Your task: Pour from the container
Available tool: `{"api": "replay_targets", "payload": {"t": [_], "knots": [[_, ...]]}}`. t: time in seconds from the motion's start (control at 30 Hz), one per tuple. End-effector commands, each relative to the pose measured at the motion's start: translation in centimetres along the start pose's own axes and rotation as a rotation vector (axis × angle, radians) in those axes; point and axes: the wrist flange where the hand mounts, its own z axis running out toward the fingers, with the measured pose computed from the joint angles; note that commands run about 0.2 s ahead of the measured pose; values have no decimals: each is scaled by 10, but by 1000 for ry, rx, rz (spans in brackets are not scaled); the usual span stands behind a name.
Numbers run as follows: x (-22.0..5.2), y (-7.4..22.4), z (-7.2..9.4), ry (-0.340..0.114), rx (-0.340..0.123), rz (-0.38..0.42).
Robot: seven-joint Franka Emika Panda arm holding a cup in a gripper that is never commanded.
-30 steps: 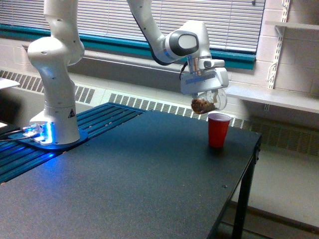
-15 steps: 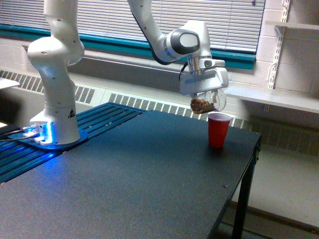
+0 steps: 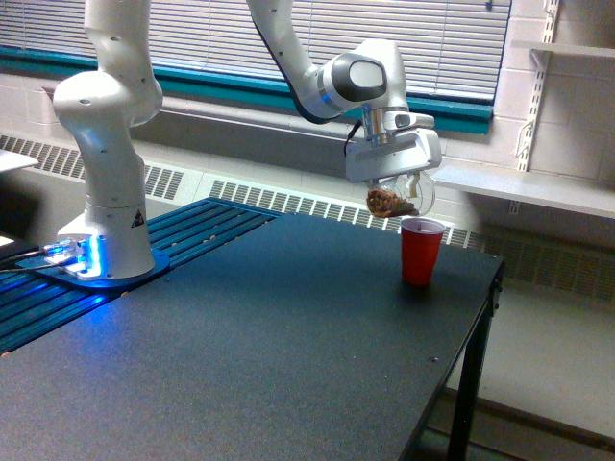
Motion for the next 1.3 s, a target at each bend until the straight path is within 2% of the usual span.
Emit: {"api": "replay_targets", "payload": {"t": [0.03,1.0,1.3], "knots": [[2,-5,-4,-4,-26,-30],[16,-20,-7,-14,-68,-65],[19,-14,-9,-23,-107,-81]]}}
